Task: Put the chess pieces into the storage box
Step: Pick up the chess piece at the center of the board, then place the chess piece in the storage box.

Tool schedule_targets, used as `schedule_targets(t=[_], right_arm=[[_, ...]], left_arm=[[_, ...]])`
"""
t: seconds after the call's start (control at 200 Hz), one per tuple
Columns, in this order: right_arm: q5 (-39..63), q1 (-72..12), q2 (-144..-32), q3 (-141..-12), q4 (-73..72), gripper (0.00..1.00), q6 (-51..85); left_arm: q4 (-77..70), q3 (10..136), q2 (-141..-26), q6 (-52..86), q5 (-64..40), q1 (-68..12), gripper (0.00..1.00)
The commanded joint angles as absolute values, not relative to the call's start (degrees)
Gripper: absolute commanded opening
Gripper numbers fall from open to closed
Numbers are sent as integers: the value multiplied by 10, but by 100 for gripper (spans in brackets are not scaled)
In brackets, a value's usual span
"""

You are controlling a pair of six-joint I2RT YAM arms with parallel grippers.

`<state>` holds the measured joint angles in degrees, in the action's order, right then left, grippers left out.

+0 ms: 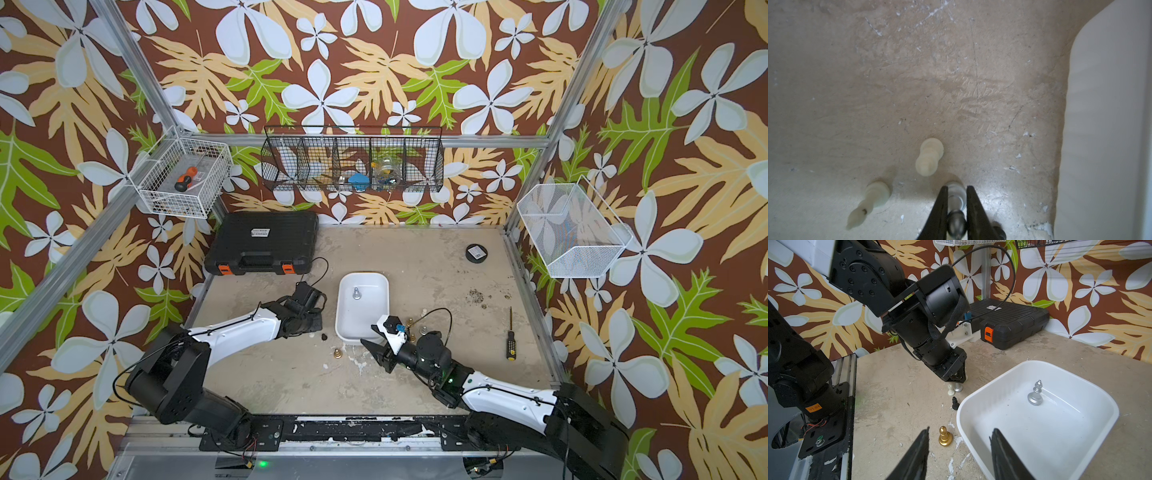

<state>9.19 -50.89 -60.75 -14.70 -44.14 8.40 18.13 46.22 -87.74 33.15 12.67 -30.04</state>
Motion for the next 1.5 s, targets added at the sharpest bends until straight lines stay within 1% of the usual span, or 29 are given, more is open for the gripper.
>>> schedule_targets(t=[0.0,0.04,0.42,0.631,0.771,0.871,1.011,1.081,1.096,1.161,1.301,1.421,1.496], right_arm=[[90,-509,-605,-149,-449,50,86],[91,-509,-605,-148,-451,50,87],[83,-509,-602,-148,-450,50,86],[64,-509,-589,-139,-455,50,92],[8,-509,-560,-123,-459,50,101],[-83,-509,-540,-121,-432,50,106],[-204,-509,-487,-100,-415,50,115],[-245,-508,-456,-83,-415,50,118],[-252,-508,-449,-79,-416,51,118],[-264,-507,-426,-65,-425,54,116],[-259,-507,-408,-58,-427,54,116],[-249,-507,-413,-63,-424,54,113],[-247,-507,-417,-66,-422,54,113]], left_arm=[[180,460,-877,336,131,-301,16],[180,460,-877,337,131,-302,13],[201,492,-863,333,139,-313,13],[260,574,-838,332,160,-349,12],[277,645,-839,326,168,-378,12],[282,707,-874,311,165,-396,12],[283,800,-956,294,156,-425,11],[281,837,-996,291,146,-439,11],[279,843,-1004,289,145,-442,11],[268,866,-1042,284,135,-453,11],[271,910,-1111,280,122,-457,10],[265,914,-1135,283,141,-455,10],[254,910,-1147,287,136,-449,10]])
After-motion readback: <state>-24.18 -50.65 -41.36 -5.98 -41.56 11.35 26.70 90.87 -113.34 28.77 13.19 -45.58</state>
